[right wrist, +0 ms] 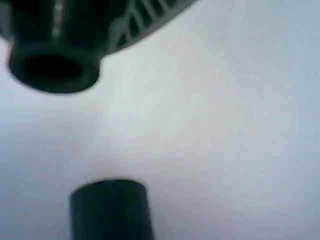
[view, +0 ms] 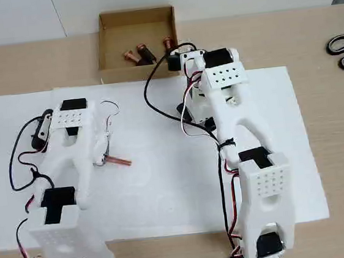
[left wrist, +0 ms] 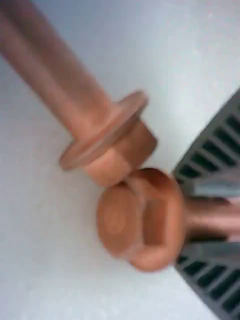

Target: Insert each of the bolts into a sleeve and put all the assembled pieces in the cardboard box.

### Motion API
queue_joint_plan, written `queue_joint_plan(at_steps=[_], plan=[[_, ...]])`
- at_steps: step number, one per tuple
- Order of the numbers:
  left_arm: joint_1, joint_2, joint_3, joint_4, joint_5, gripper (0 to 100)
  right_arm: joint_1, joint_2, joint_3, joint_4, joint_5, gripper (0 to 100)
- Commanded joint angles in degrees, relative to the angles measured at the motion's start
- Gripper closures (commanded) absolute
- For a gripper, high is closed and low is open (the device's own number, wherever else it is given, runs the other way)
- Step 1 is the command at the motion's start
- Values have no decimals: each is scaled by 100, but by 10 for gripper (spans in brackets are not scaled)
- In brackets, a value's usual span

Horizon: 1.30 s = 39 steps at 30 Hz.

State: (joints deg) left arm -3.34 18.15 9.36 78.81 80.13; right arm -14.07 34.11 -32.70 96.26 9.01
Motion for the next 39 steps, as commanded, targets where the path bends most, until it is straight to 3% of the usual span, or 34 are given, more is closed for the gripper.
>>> queue_joint_plan(at_steps=[1, 11, 22, 31, 37, 39], plan=[[202, -88, -145, 378, -9, 994, -22, -418, -26, 57, -44, 995], [334, -79, -1640, 2171, -1266, 994, -13, -435, -26, 57, -44, 995], [325, -70, -1736, 2163, -4466, 994, -4, -444, -26, 57, -44, 995], [-44, -26, -1525, 2171, -5196, 994, -13, -444, -26, 57, -44, 995], [158, -26, -1420, 2127, -8246, 994, -22, -444, -26, 57, -44, 995], [211, -18, -1420, 1987, -8695, 994, -22, -453, -26, 57, -44, 995]])
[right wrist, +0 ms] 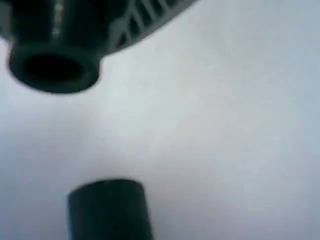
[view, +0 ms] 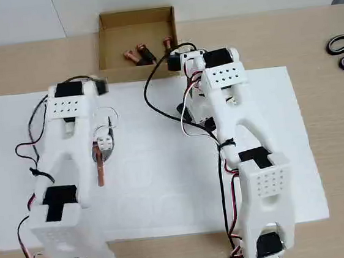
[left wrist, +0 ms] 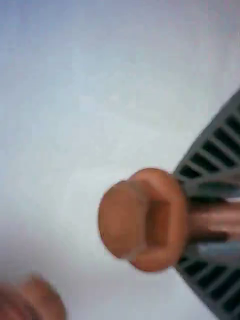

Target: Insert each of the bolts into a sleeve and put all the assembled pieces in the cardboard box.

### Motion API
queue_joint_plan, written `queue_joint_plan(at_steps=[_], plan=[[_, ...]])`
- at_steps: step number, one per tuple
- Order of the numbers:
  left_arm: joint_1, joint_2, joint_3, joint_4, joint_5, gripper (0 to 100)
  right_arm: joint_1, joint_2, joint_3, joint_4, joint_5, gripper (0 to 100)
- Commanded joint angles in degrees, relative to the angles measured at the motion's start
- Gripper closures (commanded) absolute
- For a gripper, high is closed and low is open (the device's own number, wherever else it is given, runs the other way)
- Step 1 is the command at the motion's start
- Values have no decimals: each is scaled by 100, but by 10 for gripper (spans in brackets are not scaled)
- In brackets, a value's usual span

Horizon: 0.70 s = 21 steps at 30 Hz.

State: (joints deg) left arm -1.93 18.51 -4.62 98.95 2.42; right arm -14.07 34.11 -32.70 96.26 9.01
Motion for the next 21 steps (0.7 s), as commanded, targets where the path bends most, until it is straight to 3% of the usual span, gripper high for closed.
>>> queue_joint_plan(at_steps=[1, 7, 13, 21], plan=[[70, -53, -13, -53, -932, 994, -22, -453, -26, 57, -44, 995], [105, 62, 110, -334, -923, 994, -22, -453, -26, 57, -44, 995], [62, 1029, 224, -844, -941, 994, -22, -453, -26, 57, -44, 995], [70, 1002, 215, -1125, -914, 923, 4, -453, -26, 57, -44, 995]])
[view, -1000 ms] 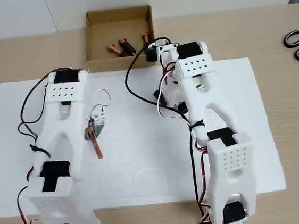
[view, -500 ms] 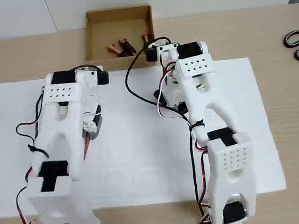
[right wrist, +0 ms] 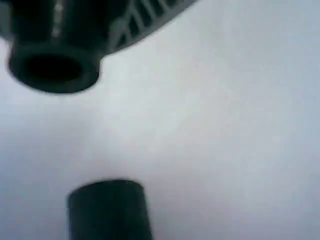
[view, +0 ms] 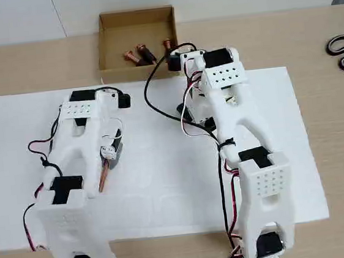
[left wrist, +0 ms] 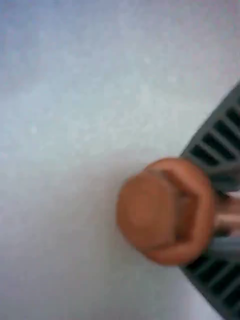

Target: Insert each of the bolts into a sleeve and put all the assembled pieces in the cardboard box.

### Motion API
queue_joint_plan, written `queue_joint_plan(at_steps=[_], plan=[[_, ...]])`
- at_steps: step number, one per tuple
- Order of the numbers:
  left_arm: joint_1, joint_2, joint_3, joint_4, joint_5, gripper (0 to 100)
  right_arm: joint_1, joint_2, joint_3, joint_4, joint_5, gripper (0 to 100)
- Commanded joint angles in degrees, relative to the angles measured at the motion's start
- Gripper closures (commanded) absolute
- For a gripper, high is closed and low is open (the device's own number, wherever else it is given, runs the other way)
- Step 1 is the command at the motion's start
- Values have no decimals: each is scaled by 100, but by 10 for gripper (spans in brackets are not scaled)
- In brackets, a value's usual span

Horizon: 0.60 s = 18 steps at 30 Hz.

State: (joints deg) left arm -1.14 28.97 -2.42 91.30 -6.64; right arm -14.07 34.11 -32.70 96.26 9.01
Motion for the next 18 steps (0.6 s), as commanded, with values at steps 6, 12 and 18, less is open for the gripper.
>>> queue_joint_plan(at_steps=[6, 12, 18], plan=[[26, -747, 13, -352, -9, 923, 4, -453, -26, 57, -44, 995], [-9, -695, 303, -765, -9, 924, 13, -453, -26, 48, -44, 995], [18, -633, 734, -1143, 0, 948, 13, -435, -26, 48, -44, 995]])
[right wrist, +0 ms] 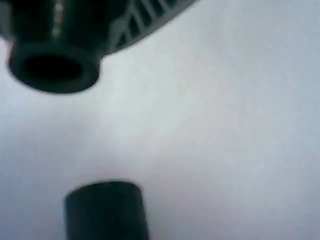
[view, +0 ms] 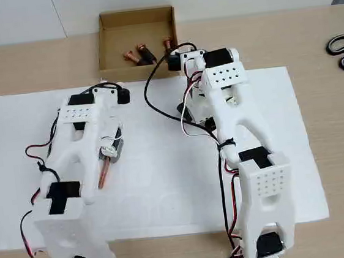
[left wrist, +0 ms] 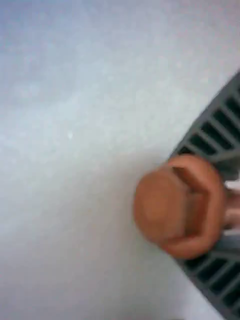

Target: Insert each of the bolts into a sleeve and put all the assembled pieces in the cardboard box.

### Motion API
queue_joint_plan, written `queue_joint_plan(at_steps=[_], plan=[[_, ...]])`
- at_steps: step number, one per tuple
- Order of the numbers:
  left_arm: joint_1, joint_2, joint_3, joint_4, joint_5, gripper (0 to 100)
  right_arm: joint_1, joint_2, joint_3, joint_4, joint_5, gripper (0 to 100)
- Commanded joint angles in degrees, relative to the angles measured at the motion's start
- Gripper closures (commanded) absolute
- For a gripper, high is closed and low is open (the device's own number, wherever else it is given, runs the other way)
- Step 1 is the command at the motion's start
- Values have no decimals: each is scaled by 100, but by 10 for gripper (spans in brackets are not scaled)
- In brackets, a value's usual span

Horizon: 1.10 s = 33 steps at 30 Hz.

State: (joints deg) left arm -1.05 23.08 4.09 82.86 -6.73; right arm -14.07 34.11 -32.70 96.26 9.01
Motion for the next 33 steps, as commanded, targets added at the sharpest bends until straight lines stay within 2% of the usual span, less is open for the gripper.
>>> queue_joint_plan(at_steps=[1, 9, 18, 28, 33], plan=[[9, -53, 84, -325, 18, 976, 13, -426, -26, 48, -44, 995], [18, -264, 48, -264, 167, 994, 13, -453, -26, 48, -44, 995], [26, -2312, 48, 53, 167, 994, 13, -576, -35, 57, -9, 995], [26, -4536, 48, 695, 176, 994, -13, -2229, -18, 75, 0, 995], [-9, -5556, 101, 1160, 844, 994, -31, -3292, 826, 75, 0, 995]])
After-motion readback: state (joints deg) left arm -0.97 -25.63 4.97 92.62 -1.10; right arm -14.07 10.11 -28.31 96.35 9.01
